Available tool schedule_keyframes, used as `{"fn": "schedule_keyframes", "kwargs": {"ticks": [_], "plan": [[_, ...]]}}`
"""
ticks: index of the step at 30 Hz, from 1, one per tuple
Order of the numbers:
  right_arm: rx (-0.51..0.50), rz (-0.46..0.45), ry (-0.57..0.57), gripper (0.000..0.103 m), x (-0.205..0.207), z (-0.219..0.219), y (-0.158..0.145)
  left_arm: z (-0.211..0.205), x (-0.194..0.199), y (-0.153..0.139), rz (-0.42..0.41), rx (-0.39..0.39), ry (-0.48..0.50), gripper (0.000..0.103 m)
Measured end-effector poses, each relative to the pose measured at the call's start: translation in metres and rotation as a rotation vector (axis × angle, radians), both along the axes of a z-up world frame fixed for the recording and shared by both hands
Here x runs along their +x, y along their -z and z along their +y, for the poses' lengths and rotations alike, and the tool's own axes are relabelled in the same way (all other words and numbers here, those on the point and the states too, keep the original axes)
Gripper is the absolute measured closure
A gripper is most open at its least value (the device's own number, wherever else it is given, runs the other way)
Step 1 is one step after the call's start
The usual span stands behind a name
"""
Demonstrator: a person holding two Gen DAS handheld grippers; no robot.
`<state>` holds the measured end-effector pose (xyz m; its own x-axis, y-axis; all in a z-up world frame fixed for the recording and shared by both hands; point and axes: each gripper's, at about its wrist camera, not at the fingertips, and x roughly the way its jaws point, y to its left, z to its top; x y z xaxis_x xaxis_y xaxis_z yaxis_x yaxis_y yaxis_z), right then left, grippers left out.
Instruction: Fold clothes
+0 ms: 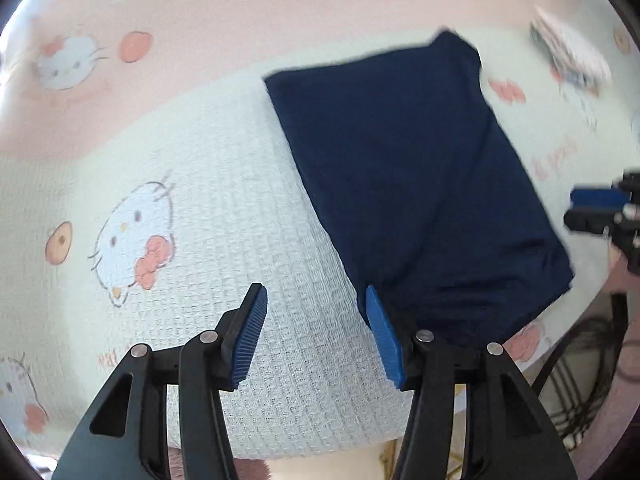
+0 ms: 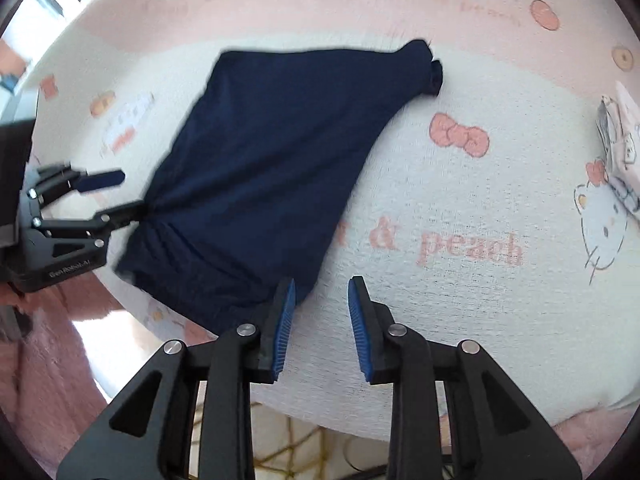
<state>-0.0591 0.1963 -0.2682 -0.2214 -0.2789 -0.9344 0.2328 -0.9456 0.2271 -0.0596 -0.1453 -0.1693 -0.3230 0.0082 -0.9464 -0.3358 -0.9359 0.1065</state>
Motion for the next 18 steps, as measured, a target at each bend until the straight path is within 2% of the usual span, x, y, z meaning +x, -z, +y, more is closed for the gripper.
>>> {"fn": "schedule_keyframes", "kwargs": {"ticks": [2,4,7,8,11,14,16,17,18], "plan": [[-0.068,-0.013,0.034,0.075,0.003,0.003,0.000,0.007,0.006,0.002,-0.024,0.040,0.007,0.049],[-0.057,-0.020,0.051,0.072,0.008,-0.002,0.007,0.014,0.013,0.007,-0.049,0.057,0.019,0.049],[-0.003,-0.050,0.076,0.072,0.014,-0.011,0.012,0.021,0.022,0.024,-0.076,-0.043,0.033,0.048],[0.013,-0.058,0.086,0.072,0.016,-0.013,0.014,0.018,0.024,0.022,-0.072,-0.047,0.014,0.048],[0.025,-0.008,0.138,0.072,0.018,0.003,-0.005,0.009,0.026,0.005,-0.042,0.038,-0.039,0.047],[-0.004,0.058,0.142,0.072,0.022,0.002,-0.024,0.013,0.026,0.002,-0.062,0.132,-0.049,0.047],[-0.031,0.031,0.122,0.072,0.024,0.001,-0.024,0.021,0.026,0.016,-0.097,0.094,-0.036,0.047],[-0.041,0.016,0.112,0.072,0.025,-0.002,-0.022,0.024,0.026,0.023,-0.102,0.051,-0.030,0.047],[-0.022,-0.005,0.103,0.072,0.025,-0.021,-0.012,0.024,0.026,0.027,-0.100,0.009,-0.031,0.045]]}}
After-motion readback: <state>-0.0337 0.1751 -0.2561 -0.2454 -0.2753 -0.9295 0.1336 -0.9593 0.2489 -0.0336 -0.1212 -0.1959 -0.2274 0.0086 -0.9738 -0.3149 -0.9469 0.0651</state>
